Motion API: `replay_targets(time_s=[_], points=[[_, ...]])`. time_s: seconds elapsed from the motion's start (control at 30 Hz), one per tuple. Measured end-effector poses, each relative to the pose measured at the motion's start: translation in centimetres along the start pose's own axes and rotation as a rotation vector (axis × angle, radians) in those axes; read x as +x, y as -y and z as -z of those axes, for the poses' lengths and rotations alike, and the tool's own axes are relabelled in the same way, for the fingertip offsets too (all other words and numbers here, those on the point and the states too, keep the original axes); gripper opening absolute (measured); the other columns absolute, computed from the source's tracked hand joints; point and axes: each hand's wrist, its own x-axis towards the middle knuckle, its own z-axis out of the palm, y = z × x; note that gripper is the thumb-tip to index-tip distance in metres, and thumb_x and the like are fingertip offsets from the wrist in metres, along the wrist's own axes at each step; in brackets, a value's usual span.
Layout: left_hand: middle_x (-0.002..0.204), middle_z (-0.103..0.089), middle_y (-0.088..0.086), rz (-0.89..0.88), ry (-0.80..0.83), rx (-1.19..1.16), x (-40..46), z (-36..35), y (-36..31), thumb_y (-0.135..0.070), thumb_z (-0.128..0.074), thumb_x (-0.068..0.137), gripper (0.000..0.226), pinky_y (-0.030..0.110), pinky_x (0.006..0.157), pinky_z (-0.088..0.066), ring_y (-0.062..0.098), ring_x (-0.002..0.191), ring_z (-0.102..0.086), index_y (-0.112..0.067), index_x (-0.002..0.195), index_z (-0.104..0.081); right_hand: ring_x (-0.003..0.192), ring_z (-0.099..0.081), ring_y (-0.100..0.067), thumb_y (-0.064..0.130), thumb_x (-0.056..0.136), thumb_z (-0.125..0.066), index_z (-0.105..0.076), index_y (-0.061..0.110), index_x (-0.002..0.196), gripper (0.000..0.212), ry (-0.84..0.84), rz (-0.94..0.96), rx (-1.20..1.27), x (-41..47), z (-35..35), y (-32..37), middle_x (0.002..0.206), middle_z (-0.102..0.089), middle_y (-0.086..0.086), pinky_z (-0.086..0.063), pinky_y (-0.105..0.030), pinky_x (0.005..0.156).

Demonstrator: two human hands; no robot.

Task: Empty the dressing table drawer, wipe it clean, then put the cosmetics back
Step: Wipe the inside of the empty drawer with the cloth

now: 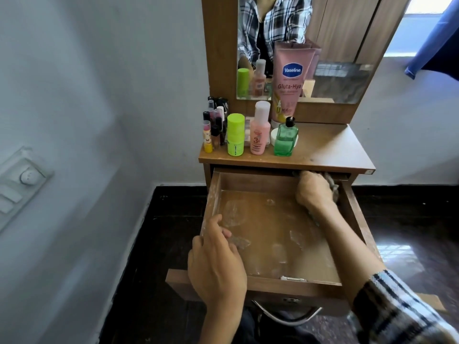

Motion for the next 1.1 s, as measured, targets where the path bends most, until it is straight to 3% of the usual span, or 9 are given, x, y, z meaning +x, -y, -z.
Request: replay_targets(time_s=[0.17, 0.27, 0.43, 0.57, 0.73, 0.9, 1.0, 1.1], points=[[0.082, -0.063, -0.015, 0.039, -0.023, -0.026, -0.1, 0.2, -0.1, -0.003, -0.077, 0.067, 0.057, 0.027, 0.045, -0.046, 0.006, 0.064, -0.053, -0.018, 0.117, -0.055, 0.115, -0.057, -0.03, 0.003, 0.092, -0.045, -0.057, 0.004, 0.12, 0.031, 0.095, 0.159, -0.014, -0.8, -0.6, 5.7, 0.125, -0.059, -0.015, -0.049, -0.036, 0.089], [0.085, -0.061, -0.017, 0.069, -0.011, -0.053, -0.2, 0.4, -0.1, -0.007, -0.074, 0.072, 0.057, 0.029, 0.051, -0.048, 0.006, 0.068, -0.052, -0.021, 0.121, -0.049, 0.118, -0.056, -0.028, 0.006, 0.093, -0.043, -0.054, 0.006, 0.123, 0.032, 0.11, 0.298, -0.02, -1.1, -1.9, 8.7, 0.128, -0.058, -0.014, -0.048, -0.034, 0.09], [0.082, -0.052, -0.016, 0.142, 0.038, -0.103, -0.3, 1.3, -0.9, -0.028, -0.057, 0.082, 0.035, 0.031, 0.061, -0.043, 0.009, 0.071, -0.049, -0.024, 0.116, -0.048, 0.125, -0.048, -0.031, 0.006, 0.096, -0.037, -0.047, 0.012, 0.133, 0.039, 0.135, 0.452, -0.007, -1.2, -3.4, 12.6, 0.135, -0.051, -0.013, -0.042, -0.037, 0.099], [0.083, -0.048, -0.014, 0.156, 0.068, -0.111, -0.3, 1.9, -1.4, -0.029, -0.041, 0.077, 0.045, 0.032, 0.063, -0.041, 0.011, 0.073, -0.049, -0.024, 0.121, -0.046, 0.13, -0.042, -0.032, 0.005, 0.096, -0.035, -0.036, 0.019, 0.143, 0.049, 0.13, 0.564, -0.034, -1.4, -4.2, 14.2, 0.143, -0.044, -0.008, -0.039, -0.041, 0.102], [0.083, -0.055, -0.018, 0.125, 0.026, -0.068, -0.3, 1.1, -0.7, -0.016, -0.059, 0.082, 0.04, 0.028, 0.055, -0.036, 0.006, 0.069, -0.047, -0.021, 0.121, -0.048, 0.128, -0.045, -0.03, 0.008, 0.098, -0.032, -0.026, 0.029, 0.147, 0.053, 0.075, 0.658, -0.077, -1.5, -3.9, 12.5, 0.147, -0.039, -0.001, -0.043, -0.042, 0.099], [0.088, -0.062, -0.014, 0.083, 0.011, -0.038, -0.3, 1.0, -0.6, -0.005, -0.063, 0.078, 0.046, 0.028, 0.053, -0.035, 0.01, 0.071, -0.052, -0.019, 0.12, -0.05, 0.131, -0.042, -0.027, 0.011, 0.099, -0.031, -0.034, 0.032, 0.143, 0.048, 0.023, 0.524, -0.1, -1.9, -3.1, 9.3, 0.147, -0.04, 0.002, -0.038, -0.043, 0.102], [0.089, -0.062, -0.015, 0.06, 0.028, -0.012, -0.1, 0.9, -0.5, -0.005, -0.065, 0.079, 0.046, 0.029, 0.053, -0.039, 0.014, 0.076, -0.059, -0.019, 0.12, -0.048, 0.12, -0.053, -0.03, 0.008, 0.096, -0.033, -0.05, 0.023, 0.131, 0.042, -0.036, 0.374, -0.142, -1.3, -1.7, 5.3, 0.131, -0.057, -0.007, -0.043, -0.039, 0.095], [0.091, -0.063, -0.014, 0.057, 0.029, -0.009, 0.1, 0.7, -0.5, -0.006, -0.065, 0.079, 0.047, 0.033, 0.054, -0.046, 0.017, 0.079, -0.061, -0.019, 0.121, -0.047, 0.119, -0.054, -0.032, 0.006, 0.094, -0.037, -0.057, 0.014, 0.124, 0.037, -0.042, 0.181, -0.139, -0.7, -0.3, 0.4, 0.126, -0.06, -0.011, -0.046, -0.038, 0.091]])
